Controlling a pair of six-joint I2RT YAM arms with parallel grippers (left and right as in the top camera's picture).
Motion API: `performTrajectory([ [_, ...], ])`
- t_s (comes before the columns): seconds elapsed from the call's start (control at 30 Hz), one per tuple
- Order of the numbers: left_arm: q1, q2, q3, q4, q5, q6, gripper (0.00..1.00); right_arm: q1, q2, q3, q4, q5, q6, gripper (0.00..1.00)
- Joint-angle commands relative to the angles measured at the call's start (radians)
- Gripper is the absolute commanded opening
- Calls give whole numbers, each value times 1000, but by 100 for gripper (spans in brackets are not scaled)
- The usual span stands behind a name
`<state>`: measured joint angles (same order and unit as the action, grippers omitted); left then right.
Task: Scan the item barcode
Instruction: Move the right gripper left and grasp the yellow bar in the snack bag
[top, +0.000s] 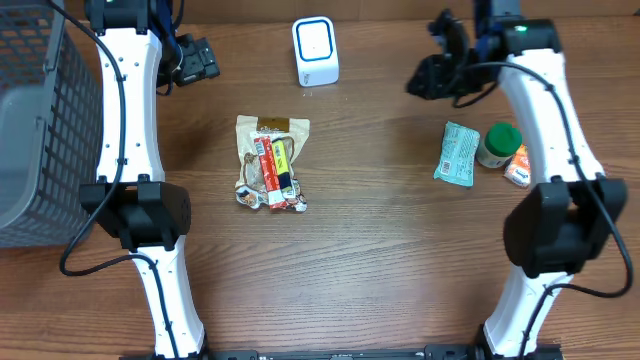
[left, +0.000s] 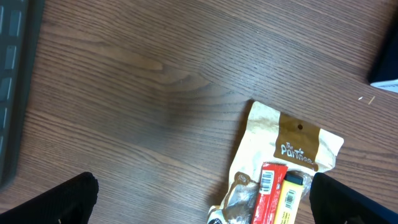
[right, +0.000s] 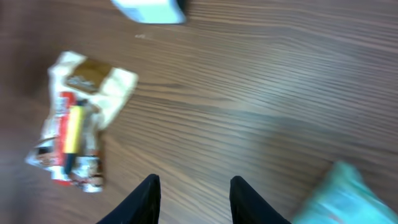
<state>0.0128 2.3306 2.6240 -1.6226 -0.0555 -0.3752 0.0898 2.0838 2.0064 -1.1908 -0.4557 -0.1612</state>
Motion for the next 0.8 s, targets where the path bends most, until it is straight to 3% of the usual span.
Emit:
performTrajectory([
  [0.0,-7,5,-2,4,4,-14,100,89,36,-5,16,-71,40,37],
  [0.43,-7,5,-2,4,4,-14,100,434,145,-5,-73,-24,42,37],
  [0.77,-7,5,-2,4,4,-14,100,539,213,-5,-91,20,63,41],
])
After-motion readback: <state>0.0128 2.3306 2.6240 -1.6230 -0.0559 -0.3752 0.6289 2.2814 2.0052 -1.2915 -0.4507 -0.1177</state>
